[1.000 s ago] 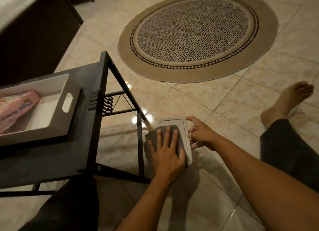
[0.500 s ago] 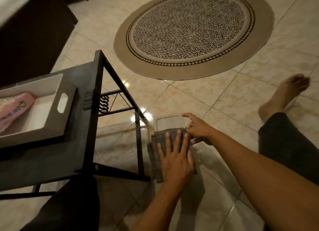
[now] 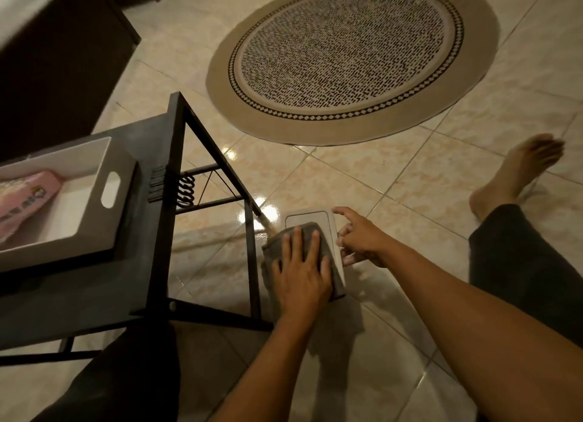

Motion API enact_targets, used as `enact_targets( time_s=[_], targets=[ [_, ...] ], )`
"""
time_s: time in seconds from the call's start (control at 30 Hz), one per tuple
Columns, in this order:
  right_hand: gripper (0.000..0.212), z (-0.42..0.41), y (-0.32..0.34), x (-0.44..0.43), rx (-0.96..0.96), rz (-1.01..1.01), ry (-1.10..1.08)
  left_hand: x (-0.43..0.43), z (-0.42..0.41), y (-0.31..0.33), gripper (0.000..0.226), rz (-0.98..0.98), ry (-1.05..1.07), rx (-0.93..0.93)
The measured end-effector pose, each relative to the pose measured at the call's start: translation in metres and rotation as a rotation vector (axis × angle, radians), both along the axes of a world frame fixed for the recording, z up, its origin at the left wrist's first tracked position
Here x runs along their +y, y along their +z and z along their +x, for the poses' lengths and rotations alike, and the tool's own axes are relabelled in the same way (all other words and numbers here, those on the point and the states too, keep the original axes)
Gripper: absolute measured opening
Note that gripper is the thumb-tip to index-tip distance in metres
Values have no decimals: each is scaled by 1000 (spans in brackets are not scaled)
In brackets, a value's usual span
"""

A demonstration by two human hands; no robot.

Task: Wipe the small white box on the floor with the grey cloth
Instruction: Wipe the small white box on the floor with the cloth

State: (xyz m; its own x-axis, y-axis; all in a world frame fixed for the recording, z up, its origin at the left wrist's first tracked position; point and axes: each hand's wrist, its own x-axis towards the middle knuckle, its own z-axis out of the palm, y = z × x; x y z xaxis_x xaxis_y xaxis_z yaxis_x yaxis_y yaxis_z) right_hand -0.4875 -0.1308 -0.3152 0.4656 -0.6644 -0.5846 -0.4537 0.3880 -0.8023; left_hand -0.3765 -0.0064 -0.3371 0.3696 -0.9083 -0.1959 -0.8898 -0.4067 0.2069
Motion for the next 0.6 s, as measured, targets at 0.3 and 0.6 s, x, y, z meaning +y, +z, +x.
enact_targets(
  time_s=[0.3, 0.6],
  targets=[
    [76, 1, 1, -1, 1, -21, 17, 0, 3, -1, 65, -19, -34, -34],
    [74, 2, -1, -2, 9, -24, 28, -4, -19, 5, 63, 36, 1, -21]
  ],
)
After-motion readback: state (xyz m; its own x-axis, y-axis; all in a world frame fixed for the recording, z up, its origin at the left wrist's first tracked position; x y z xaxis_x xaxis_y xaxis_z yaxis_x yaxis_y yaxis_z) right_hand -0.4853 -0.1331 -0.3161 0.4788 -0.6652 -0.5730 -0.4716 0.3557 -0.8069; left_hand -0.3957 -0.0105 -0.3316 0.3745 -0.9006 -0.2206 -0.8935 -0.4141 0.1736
